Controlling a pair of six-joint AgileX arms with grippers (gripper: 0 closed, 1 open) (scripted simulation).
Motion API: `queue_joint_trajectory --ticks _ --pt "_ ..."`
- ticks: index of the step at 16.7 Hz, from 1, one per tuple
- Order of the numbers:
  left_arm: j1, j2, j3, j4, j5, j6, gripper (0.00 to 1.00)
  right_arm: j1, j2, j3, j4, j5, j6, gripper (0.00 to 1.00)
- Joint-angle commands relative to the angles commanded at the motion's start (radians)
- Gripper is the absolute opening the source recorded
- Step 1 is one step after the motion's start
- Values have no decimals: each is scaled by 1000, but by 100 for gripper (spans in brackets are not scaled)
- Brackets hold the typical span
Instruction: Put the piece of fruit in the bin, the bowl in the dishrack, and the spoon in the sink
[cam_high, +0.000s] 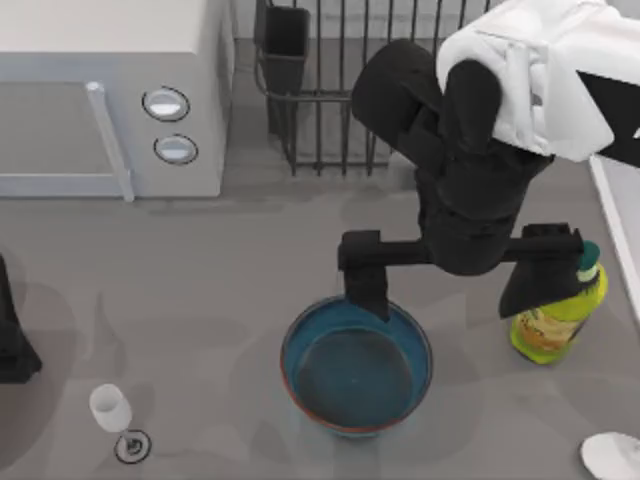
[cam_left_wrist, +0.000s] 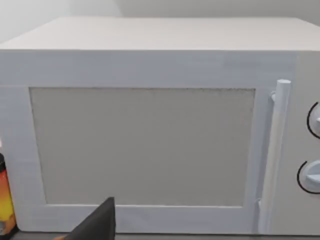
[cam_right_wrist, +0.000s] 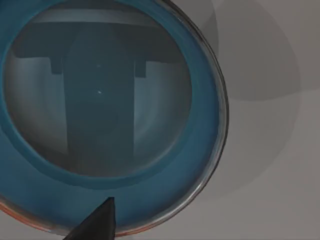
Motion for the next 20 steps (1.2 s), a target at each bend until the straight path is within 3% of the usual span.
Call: queue_joint_trajectory --ticks 4,12,18,20 --pt "0 0 0 0 0 0 100 14 13 -31 42 0 16 100" --pt "0 0 0 0 0 0 100 24 103 -234 336 -3 22 100" --pt "0 0 0 0 0 0 100 3 106 -268 373 1 4 100" --pt "0 0 0 0 0 0 100 3 106 -268 373 1 4 85"
